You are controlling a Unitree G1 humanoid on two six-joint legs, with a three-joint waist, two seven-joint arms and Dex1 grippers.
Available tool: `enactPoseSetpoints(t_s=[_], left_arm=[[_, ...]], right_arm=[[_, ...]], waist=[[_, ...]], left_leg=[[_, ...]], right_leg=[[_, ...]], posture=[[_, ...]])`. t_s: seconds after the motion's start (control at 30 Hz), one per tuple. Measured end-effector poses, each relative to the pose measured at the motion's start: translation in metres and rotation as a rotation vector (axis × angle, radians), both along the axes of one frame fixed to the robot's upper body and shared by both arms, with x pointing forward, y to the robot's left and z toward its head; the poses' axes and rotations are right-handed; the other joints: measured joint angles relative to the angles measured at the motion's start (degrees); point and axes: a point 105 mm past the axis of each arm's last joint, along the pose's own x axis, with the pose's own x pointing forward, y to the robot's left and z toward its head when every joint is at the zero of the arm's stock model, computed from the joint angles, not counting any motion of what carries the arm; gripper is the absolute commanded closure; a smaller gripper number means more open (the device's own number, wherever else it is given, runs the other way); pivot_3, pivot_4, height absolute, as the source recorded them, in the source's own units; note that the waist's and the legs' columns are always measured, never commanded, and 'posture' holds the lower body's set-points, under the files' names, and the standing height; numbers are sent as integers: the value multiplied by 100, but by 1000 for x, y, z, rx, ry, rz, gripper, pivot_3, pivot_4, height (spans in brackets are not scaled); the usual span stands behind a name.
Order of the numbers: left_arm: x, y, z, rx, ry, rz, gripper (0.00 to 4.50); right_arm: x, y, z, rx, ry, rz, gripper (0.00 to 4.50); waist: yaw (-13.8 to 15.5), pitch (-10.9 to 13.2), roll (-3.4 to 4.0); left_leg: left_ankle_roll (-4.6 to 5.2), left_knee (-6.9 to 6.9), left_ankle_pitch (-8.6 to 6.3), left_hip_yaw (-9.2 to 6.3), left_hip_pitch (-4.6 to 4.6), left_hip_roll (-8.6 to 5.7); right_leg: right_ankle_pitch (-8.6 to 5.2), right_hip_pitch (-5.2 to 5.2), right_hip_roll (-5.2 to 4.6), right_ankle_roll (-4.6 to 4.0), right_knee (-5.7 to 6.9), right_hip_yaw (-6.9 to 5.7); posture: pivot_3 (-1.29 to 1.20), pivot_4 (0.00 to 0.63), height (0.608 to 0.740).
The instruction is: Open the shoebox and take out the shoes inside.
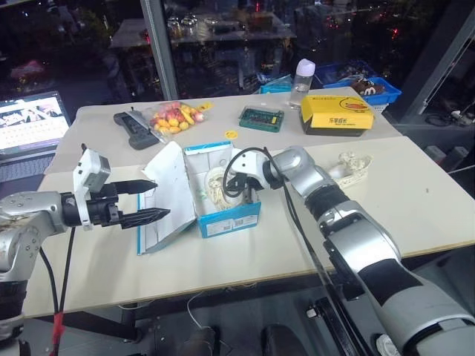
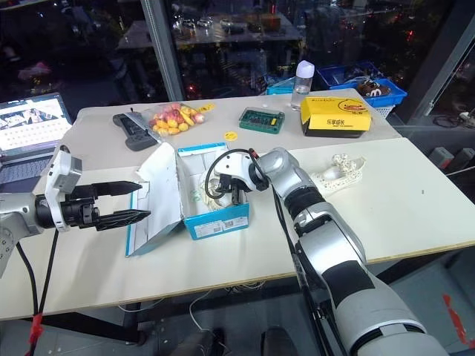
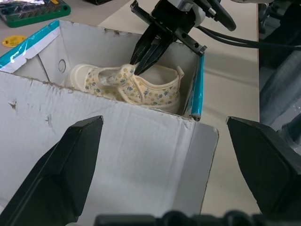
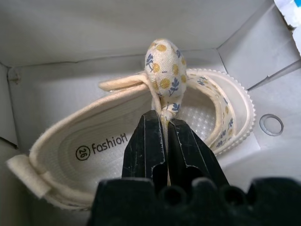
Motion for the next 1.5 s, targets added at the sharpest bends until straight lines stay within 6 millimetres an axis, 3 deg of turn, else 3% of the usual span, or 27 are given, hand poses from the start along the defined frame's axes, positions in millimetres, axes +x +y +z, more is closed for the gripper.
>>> enactPoseSetpoints(t_s=[0.17, 0.37, 0.6, 0.73, 0.87, 0.97, 1.1, 1.27, 1.5], left_arm=[[0, 0, 0, -1, -3, 2, 0], [1, -2, 0, -10, -5, 0, 0], [3, -4, 2, -9, -11, -8, 0], [3, -5, 0, -12, -9, -15, 0], [5, -7, -3, -14, -3, -23, 0], [6, -7, -4, -16, -1, -24, 0], [10, -11, -4, -23, -3, -32, 0], [13, -13, -7, -20, 8, -39, 0], [13, -16, -8, -32, 14, -57, 0]], right_arm=[[3, -1, 8, 70, 24, -44, 4450], [4, 2, 52, 242, 5, -70, 4450], [-25, -2, 157, 531, -40, 16, 4450], [-23, -30, 184, 648, -63, -86, 4450], [-7, -91, 203, 679, -201, -355, 4450], [2, -135, 201, 627, -309, -558, 4450], [5, -185, 174, 513, -326, -804, 4450], [-15, -228, 156, 303, -402, -972, 4450], [-41, -252, 122, 156, -365, -1097, 4450]], waist=[[0, 4, 2], [-5, 6, 2], [27, 11, 2], [72, 11, 2], [189, 11, 1], [199, 11, 1], [193, 13, 2], [151, 18, 10], [165, 19, 9]], left_leg=[[-1, -2, 0, 0, -22, 0], [9, 5, 12, 1, -114, -1], [36, 3, 5, 1, -129, -1], [36, 6, 4, 2, -130, -2], [8, 8, -13, 2, -131, -4], [15, 9, -9, 4, -134, -4], [39, 9, 5, 7, -144, -4], [47, 13, 1, 19, -147, -3], [49, 33, 1, 23, -144, 4]], right_leg=[[1, -8, 1, -1, 4, 2], [13, -110, 4, -23, 22, 14], [14, -117, 0, -25, 3, 6], [14, -112, -4, -26, -5, 4], [13, -110, -9, -27, -10, -1], [12, -109, -10, -28, -12, -1], [10, -118, -10, -31, -9, 1], [9, -124, -10, -32, -6, 8], [8, -108, -10, -30, -2, 3]], posture=[[0, 150, 738], [0, 150, 738], [0, 150, 738], [0, 150, 738], [0, 150, 738], [0, 150, 738], [0, 150, 738], [0, 150, 738], [0, 150, 738]])
